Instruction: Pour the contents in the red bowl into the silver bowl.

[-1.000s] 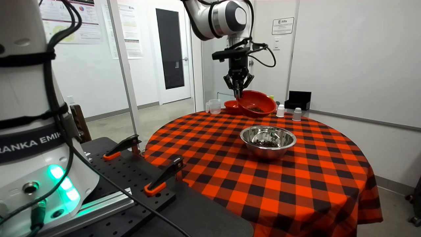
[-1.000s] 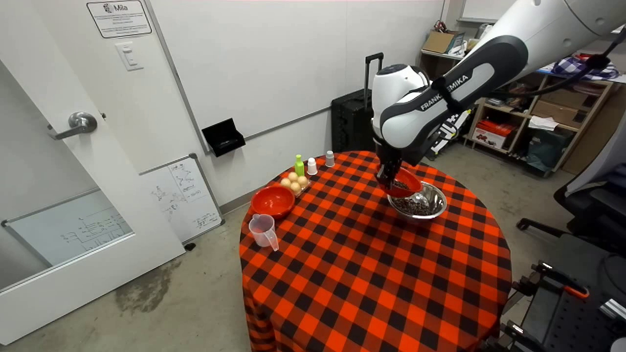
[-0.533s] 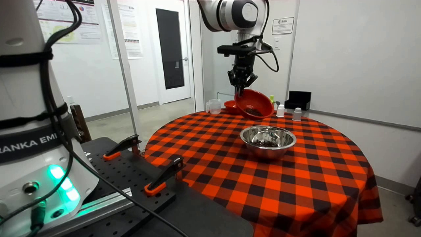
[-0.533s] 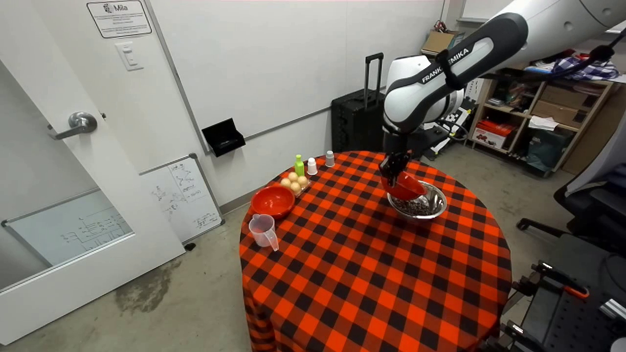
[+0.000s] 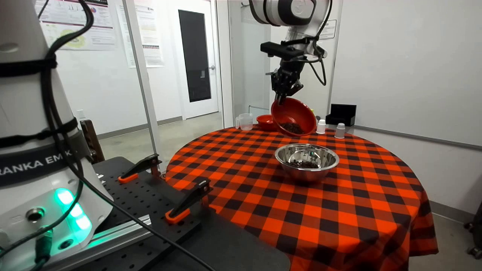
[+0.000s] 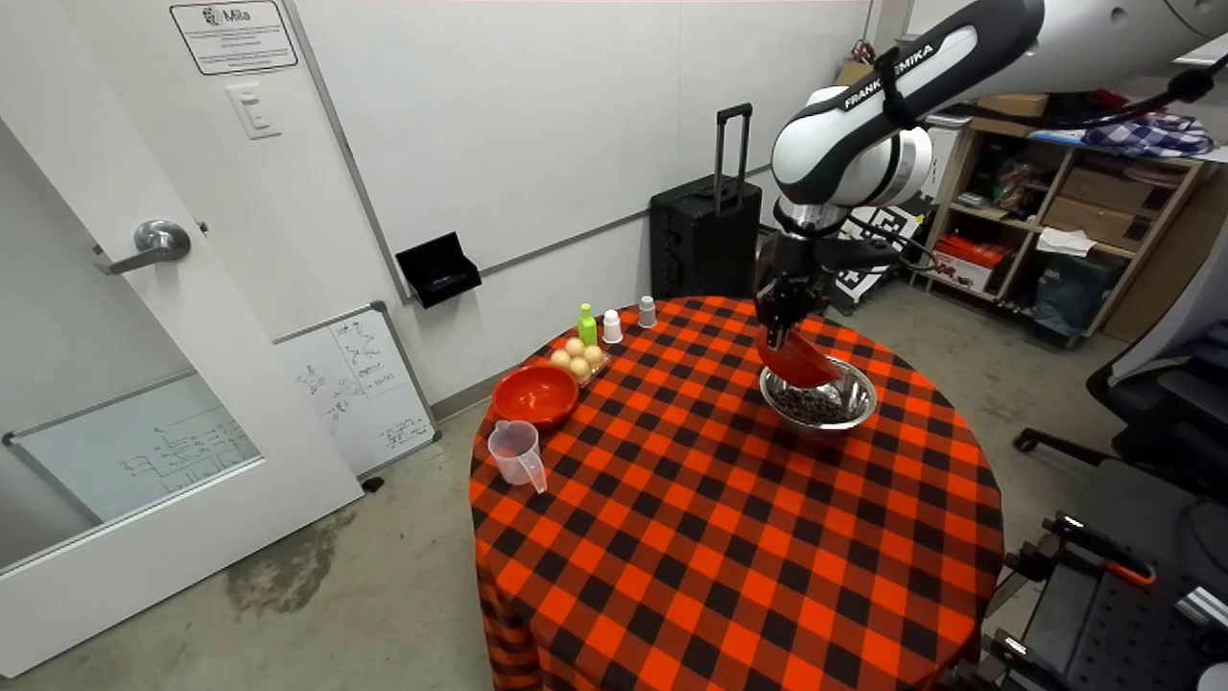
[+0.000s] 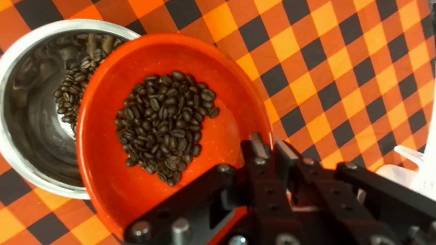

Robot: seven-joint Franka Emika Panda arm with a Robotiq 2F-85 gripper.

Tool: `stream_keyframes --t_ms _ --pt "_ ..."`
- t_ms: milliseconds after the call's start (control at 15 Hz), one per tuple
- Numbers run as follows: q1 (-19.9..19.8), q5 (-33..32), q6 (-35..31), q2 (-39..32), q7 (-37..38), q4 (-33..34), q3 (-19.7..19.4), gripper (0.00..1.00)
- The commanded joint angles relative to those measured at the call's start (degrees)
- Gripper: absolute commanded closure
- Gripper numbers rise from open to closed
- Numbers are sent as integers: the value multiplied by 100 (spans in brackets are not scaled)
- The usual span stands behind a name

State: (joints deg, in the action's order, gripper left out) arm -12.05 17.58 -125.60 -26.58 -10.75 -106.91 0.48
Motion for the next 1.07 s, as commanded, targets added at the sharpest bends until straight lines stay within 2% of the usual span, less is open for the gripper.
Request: stream_keyframes --t_ms 0,667,1000 --pt "-217 523 348 35 -280 118 67 98" --pt "-598 1569 628 74 -554 146 26 98" --pt "-803 2271 829 213 -986 -24 -24 98"
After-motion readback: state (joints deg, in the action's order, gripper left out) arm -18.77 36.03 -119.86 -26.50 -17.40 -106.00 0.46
